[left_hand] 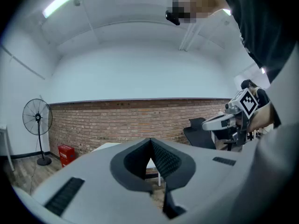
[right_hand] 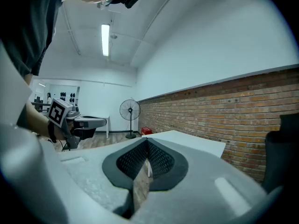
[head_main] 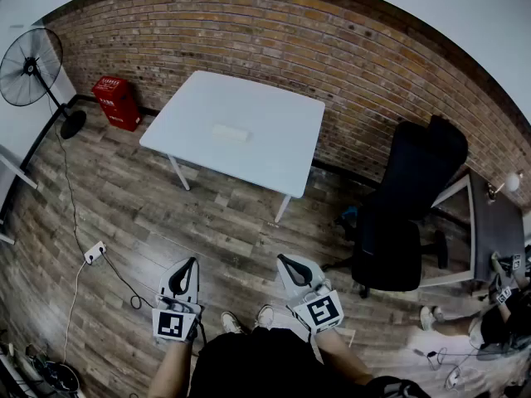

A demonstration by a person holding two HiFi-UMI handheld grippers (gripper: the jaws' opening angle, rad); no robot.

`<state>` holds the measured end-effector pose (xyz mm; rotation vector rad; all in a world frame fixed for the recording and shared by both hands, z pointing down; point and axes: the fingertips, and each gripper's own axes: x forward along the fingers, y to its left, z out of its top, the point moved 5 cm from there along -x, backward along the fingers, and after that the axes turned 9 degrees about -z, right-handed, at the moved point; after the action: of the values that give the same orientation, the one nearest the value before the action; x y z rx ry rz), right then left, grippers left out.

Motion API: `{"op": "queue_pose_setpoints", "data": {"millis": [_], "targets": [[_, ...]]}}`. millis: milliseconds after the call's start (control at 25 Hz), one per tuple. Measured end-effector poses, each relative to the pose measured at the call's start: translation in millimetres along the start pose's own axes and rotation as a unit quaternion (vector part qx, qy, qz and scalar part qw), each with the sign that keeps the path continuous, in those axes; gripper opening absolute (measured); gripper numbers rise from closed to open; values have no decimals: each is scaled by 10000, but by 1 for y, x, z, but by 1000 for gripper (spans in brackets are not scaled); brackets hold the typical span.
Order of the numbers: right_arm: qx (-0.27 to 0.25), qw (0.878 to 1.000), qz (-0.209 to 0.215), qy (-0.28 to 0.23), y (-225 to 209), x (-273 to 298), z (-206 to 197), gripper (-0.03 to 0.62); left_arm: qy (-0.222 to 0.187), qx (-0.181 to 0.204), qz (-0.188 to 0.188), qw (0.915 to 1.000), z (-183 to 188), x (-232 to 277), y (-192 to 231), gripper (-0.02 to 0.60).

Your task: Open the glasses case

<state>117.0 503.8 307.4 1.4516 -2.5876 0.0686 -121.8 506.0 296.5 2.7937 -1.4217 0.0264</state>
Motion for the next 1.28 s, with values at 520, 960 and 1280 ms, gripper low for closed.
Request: {"op": "queue_pose_setpoints", "data": {"millis": [520,960,1280], "targets": [[309,9989,322,-107,-29,0,-8,5,93,131,229,9996,0,19,-10,2],[234,9984,518,20,-61,20,-20,5,188,113,520,9984,-10,43,1,2],[162,9987,358,326,-83,102,-28,6,299,-126,240,9992,-40,106,71,2]]}}
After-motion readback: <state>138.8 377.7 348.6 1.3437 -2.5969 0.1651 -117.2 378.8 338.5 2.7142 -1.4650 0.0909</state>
